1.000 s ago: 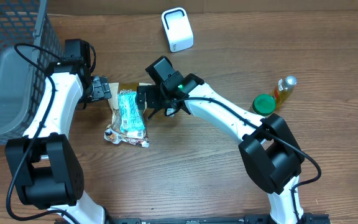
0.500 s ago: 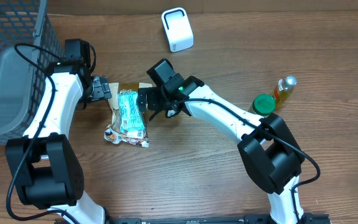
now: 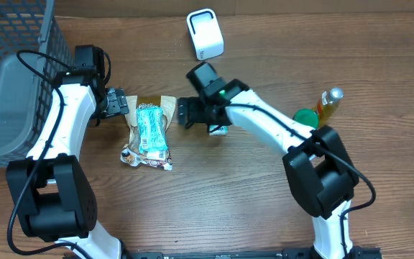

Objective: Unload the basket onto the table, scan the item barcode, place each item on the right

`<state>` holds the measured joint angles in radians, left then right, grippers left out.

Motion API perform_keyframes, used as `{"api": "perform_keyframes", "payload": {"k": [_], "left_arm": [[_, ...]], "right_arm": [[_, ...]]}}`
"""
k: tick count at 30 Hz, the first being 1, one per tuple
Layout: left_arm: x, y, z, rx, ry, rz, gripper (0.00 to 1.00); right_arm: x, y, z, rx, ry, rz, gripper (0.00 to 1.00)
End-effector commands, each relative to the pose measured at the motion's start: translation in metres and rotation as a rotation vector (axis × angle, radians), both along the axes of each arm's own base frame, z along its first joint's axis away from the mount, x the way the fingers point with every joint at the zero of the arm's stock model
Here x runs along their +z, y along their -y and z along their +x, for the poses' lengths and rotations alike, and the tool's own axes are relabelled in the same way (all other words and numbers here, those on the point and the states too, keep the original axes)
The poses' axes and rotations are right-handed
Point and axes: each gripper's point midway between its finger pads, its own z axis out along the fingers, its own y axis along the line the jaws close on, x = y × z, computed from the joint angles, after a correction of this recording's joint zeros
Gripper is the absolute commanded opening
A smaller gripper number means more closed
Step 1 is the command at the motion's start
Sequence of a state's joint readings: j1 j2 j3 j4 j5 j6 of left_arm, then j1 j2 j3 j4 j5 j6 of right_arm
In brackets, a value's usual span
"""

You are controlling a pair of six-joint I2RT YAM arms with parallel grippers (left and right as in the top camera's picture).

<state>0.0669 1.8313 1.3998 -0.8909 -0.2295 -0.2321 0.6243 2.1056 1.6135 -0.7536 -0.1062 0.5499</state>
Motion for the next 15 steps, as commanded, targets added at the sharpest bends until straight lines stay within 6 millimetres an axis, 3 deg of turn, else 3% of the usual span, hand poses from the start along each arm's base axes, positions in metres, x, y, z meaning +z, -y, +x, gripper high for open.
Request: {"api": "perform_keyframes", "payload": {"k": [1,8,15], "left_arm": [[0.003,-0.001,0.002,-0.004,0.006,0.014,1.00],[0.003,-0.001,0.002,-0.004,0.007,0.014,1.00],[0.003,-0.001,0.002,-0.004,0.006,0.014,0.99]], "right_arm": [[0.002,0.024,0.012,-0.056,-0.002,-0.028,1.00],[-0.002,0.066,0.011,-0.119,-0.056,-0.118,1.00],[0.036,0.109,0.019,-0.195,0.035,-0.301,1.00]]}}
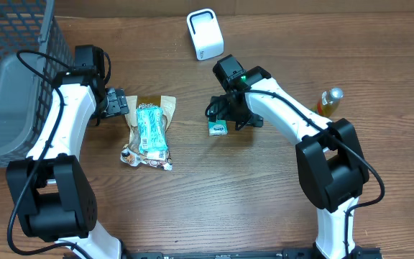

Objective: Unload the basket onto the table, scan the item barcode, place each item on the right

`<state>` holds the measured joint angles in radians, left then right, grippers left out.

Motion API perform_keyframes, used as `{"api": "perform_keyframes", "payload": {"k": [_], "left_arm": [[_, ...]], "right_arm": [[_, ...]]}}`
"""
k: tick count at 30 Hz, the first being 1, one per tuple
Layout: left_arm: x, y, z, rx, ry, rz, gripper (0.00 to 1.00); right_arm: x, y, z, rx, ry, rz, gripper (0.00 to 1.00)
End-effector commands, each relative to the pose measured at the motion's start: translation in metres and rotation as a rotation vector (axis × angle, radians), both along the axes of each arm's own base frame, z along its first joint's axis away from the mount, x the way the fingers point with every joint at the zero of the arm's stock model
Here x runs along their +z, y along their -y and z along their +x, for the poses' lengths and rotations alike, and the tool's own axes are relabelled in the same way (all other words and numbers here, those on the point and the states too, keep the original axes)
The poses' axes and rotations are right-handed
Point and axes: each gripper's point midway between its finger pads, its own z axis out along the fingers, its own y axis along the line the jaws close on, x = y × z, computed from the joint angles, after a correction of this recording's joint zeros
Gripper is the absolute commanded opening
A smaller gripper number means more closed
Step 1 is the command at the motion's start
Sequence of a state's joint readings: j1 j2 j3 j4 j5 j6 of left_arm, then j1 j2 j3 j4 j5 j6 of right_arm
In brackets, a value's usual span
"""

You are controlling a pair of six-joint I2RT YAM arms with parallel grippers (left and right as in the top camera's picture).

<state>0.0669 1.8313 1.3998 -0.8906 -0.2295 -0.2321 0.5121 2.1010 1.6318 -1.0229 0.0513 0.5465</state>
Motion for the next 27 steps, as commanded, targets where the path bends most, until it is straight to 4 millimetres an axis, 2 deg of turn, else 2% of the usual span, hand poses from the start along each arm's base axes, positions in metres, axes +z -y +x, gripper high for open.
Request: {"api": "perform_keyframes", "payload": {"k": [1,5,9,12,18,20,27], "left_arm": [[0.003,-0.001,0.002,-0.004,0.006,0.014,1.00],[0.003,-0.001,0.002,-0.004,0.006,0.014,1.00],[0.003,-0.001,0.002,-0.004,0.006,0.014,1.00],[0.003,-0.001,0.002,-0.004,0.006,0.014,0.99],[0.003,-0.001,0.002,-0.004,0.006,0.014,0.99],[0.003,-0.001,0.002,-0.004,0.006,0.014,0.99],[0.003,-0.001,0.002,-0.004,0.006,0.014,0.99]], "right_arm": [[0.048,0.014,0.025,-0.025,0.163,-0.062,1.00],[0.047,0.014,0.022,-0.023,0.149,-0.056,1.00],[0.046,-0.009,0.011,0.004,0.085,0.070,1.00],[0.047,-0.018,0.012,0.013,0.085,0.118,1.00],[0.048,-0.023,0.013,0.009,0.086,0.140,0.71],[0.048,-0.025,0.011,0.014,0.086,0.140,0.64],[0.047,-0.040,0.003,0.067,0.128,0.075,0.63]]}}
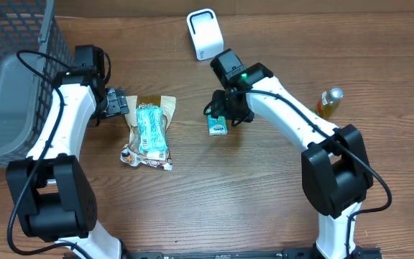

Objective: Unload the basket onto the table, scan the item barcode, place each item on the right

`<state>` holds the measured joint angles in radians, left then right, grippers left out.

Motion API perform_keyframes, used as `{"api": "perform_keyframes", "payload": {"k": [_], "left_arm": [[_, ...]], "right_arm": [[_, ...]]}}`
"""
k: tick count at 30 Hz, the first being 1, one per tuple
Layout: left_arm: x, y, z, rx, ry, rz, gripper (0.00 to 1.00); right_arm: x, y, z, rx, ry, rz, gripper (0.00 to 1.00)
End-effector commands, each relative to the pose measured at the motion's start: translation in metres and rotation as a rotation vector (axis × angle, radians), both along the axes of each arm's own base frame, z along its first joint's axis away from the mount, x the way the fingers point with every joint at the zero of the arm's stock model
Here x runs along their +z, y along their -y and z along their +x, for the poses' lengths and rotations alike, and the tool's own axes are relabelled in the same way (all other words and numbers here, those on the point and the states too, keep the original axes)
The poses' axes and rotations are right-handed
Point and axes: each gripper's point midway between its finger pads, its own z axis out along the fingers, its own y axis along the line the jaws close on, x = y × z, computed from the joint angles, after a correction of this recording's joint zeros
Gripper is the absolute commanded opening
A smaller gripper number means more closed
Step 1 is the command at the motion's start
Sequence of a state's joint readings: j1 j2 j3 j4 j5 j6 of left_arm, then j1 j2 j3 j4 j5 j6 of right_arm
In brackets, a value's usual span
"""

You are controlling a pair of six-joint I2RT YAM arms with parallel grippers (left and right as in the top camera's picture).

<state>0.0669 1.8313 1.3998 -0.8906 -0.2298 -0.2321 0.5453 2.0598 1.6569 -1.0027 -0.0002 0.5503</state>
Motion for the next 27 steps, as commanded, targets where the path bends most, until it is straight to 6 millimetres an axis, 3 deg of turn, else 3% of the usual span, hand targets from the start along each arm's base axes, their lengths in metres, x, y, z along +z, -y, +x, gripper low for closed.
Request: {"api": "perform_keyframes", "payload": {"k": [1,13,18,27], "left_arm": [[0.003,-0.001,0.002,-0.004,0.006,0.014,1.00],[0.003,-0.001,0.002,-0.004,0.006,0.014,0.99],[0.003,-0.001,0.002,-0.004,0.006,0.014,0.99],[0.003,-0.001,0.002,-0.004,0.006,0.014,1.00]], "right_arm": [[0.021,-0.014,0.001,0.032,0.094,-0.030,0.63],[0.029,-0.064,-0.007,0.142,0.345,-0.216,0.65],[0.024,-0.061,-0.002,0.138,0.419,-0.324,0.65],[0.003,-0.062,0.000,0.146,0.398,-0.349,0.60]]}}
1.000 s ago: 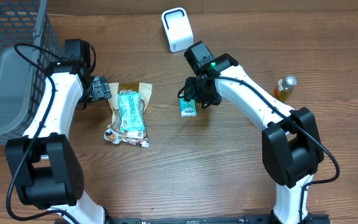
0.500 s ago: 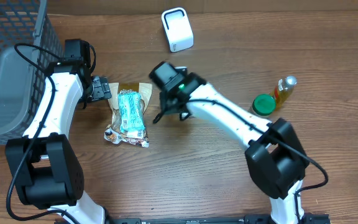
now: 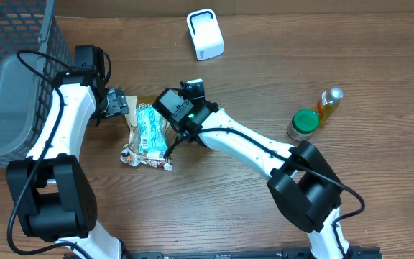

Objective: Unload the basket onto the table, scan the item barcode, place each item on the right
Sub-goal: 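Lower the right gripper and close it on the small green packet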

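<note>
A brown snack bag with a teal label point(image 3: 148, 134) lies flat left of the table's middle. My left gripper point(image 3: 121, 103) rests at the bag's upper left corner, and its jaws look spread. My right arm reaches across from the right, and its wrist point(image 3: 175, 109) hangs over the bag's right edge. The right fingers are hidden under the wrist, so their state does not show. The white barcode scanner point(image 3: 205, 34) stands at the back. The small green and white box is out of sight.
A grey wire basket point(image 3: 6, 79) fills the far left. A green-lidded jar point(image 3: 305, 122) and a bottle of yellow liquid point(image 3: 327, 103) stand at the right. The right arm's white link point(image 3: 236, 142) crosses the middle of the table.
My right wrist was over the small green and white box near the middle and is now further left, at the snack bag's right edge. The box no longer shows. The left arm has not moved.
My right gripper was first beside the snack bag, with the small box just behind it. At the two later moments it stood over that box, right of the bag. Now it is back at the bag and the box is out of sight. The left arm stayed still throughout.
</note>
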`<state>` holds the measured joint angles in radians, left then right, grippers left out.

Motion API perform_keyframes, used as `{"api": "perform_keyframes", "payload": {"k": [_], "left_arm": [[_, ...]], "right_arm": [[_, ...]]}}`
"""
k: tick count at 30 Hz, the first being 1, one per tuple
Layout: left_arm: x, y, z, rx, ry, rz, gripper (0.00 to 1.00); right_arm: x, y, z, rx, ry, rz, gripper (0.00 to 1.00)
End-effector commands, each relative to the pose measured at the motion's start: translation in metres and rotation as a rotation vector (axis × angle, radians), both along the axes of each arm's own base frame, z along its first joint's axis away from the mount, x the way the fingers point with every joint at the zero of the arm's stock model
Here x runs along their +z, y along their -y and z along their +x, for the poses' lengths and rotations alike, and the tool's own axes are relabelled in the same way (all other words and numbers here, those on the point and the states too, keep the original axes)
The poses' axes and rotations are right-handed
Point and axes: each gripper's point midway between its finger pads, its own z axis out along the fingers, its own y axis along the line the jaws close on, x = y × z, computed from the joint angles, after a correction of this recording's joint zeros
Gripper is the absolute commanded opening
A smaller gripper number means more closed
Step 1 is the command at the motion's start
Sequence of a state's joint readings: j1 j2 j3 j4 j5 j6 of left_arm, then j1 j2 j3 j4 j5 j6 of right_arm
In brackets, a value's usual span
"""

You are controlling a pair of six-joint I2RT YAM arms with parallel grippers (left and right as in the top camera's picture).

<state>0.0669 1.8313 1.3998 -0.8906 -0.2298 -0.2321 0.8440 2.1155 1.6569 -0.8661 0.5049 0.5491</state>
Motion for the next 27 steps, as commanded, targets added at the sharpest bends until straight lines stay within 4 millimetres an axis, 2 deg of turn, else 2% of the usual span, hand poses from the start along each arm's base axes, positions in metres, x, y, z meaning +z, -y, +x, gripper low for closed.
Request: {"api": "perform_keyframes", "payload": {"k": [1,13,27], "left_arm": [[0.003,-0.001,0.002,-0.004,0.006,0.014,0.99],[0.003,-0.001,0.002,-0.005,0.006,0.014,1.00],[0.003,-0.001,0.002,-0.004,0.006,0.014,1.00]], "right_arm": [[-0.002,0.002,0.008,-0.018,0.028,-0.025,0.59],[-0.024,0.017,0.013,-0.048,-0.002,-0.044,0.55],[-0.025,0.017,0.013,-0.048,-0.004,-0.039,0.49]]}}
